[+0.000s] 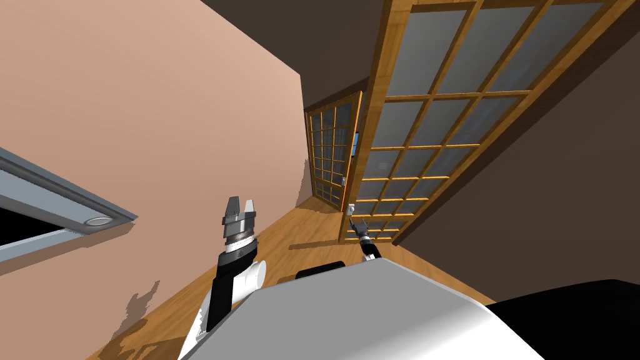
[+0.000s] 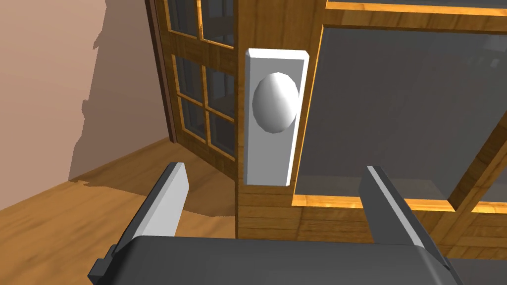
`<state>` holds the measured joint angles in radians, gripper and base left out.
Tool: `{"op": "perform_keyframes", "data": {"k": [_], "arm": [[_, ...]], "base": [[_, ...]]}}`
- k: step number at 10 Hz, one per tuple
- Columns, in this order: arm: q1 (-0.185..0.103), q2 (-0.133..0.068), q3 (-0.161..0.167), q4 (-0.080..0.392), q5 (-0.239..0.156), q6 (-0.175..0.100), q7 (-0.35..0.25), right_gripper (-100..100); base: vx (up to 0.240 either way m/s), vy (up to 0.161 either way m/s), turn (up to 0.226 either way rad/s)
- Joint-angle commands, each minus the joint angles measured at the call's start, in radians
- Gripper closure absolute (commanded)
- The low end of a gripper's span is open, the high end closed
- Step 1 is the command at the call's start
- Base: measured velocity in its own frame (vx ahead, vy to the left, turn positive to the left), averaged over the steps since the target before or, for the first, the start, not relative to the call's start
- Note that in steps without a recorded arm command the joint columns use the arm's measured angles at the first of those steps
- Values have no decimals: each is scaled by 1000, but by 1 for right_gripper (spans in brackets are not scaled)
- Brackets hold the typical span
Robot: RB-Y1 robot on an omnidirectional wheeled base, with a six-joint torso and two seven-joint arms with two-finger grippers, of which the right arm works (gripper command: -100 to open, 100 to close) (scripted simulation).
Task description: Pull the door open
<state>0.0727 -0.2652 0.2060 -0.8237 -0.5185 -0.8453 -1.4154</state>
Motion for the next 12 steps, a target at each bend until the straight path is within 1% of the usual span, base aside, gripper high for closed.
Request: {"op": "perform_keyframes", "data": {"k": [1, 2, 3, 4, 5, 6, 8, 9, 10, 12], "arm": [[1, 3, 3, -7, -10, 6, -28, -100], [0, 2, 2, -3, -6, 3, -16, -100], [7, -18, -9, 11, -15, -10, -42, -100], [9, -23, -12, 15, -18, -14, -48, -100], [13, -34, -18, 24, -22, -21, -60, -100], [15, -40, -21, 28, -25, -25, -66, -100], [23, -64, -34, 45, -35, -42, -92, -100], [15, -54, -28, 54, -30, -43, -85, -100], [15, -54, -28, 54, -30, -43, -85, 100], [15, -54, -28, 54, -30, -43, -85, 100]], "base": [[-60, -15, 16], [-25, -6, 2], [124, 28, 156], [237, 29, 145], [233, -4, 100], [185, 10, 90], [180, -27, 129], [92, -33, 38], [-18, 9, -41], [-28, 1, -1]]}}
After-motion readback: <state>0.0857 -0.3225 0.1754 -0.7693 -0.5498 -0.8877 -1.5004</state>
